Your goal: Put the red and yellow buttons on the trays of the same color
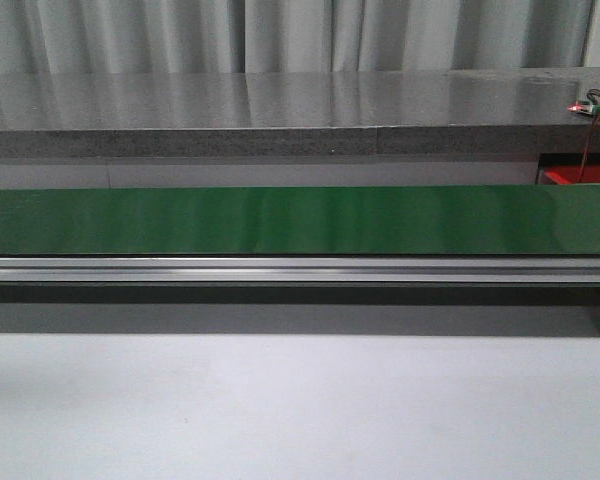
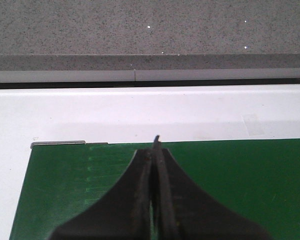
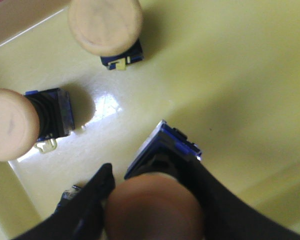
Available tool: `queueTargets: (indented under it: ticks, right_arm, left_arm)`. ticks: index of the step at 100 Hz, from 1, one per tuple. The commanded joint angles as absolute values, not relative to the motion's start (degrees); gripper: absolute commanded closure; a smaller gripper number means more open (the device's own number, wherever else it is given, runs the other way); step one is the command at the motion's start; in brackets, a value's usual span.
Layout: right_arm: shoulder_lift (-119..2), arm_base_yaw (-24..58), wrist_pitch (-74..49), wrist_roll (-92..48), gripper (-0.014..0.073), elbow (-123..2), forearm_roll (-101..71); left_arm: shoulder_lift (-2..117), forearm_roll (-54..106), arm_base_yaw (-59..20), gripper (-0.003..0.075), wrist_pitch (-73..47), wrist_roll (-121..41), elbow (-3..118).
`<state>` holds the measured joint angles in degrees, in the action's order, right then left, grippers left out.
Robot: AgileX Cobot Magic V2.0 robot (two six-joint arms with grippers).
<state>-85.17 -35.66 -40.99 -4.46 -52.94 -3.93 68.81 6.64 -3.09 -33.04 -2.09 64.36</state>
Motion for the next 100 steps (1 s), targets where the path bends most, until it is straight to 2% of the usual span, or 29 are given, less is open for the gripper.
queueTargets:
  ticks: [1,16,22,29,30,38,44,71,78,82,87,100]
  right_arm:
    - [-85.7,-36.0,-38.4,-4.2,0.0486,-54.3,-4.8]
    - [-88.8,-36.0,-38.5,-4.2,0.0485,-54.3,-5.8]
    - [-89.3,-36.0,-38.6,-4.2,0.046,-54.3,-5.9]
    - [-89.3,-36.0,-38.6,-4.2,0.036,-54.3,-5.9]
    - [-89.3,-36.0,-38.6,-4.2,0.0318,-54.3,-5.9]
    - [-89.3,-36.0,-38.6,-4.2,0.0173,-54.3,-5.9]
    - [-89.3,-36.0,-39.0,-4.2,0.0111,-54.5,-5.9]
    - [-84.5,-36.0,-41.5,-4.2,0.01,-56.7,-5.8]
    - [-82.1,-36.0,-41.9,-4.2,0.0121,-56.8,-5.8]
    - [-80.9,-35.9,-42.5,-4.2,0.0169,-56.9,-5.8]
    - [-78.9,-35.4,-42.8,-4.2,0.0256,-56.9,-5.8]
    - [-73.4,-33.9,-42.7,-4.2,0.055,-57.2,-6.1]
  left_arm:
    - [67.2,7.2,-3.4,0.074,-28.7,-2.2,66.4]
    - [67.2,7.2,-3.4,0.074,-28.7,-2.2,66.4]
    - [67.2,7.2,-3.4,0.074,-28.7,-2.2,66.4]
    - [67.2,7.2,-3.4,0.074,-28.7,-2.2,66.4]
    - [67.2,7.2,-3.4,0.0739,-28.7,-2.2,66.4]
    - [67.2,7.2,-3.4,0.074,-28.7,-2.2,66.4]
    - [67.2,7.2,-3.4,0.074,-28.7,-2.2,66.4]
    - [67.2,7.2,-3.4,0.0739,-28.7,-2.2,66.4]
    - [67.2,7.2,-3.4,0.074,-28.7,-2.2,66.4]
    - [67.2,7.2,-3.4,0.074,-28.6,-2.2,66.4]
    - [67.2,7.2,-3.4,0.074,-28.5,-2.2,66.4]
    - [67.2,7.2,-3.4,0.0739,-28.5,-2.2,66.4]
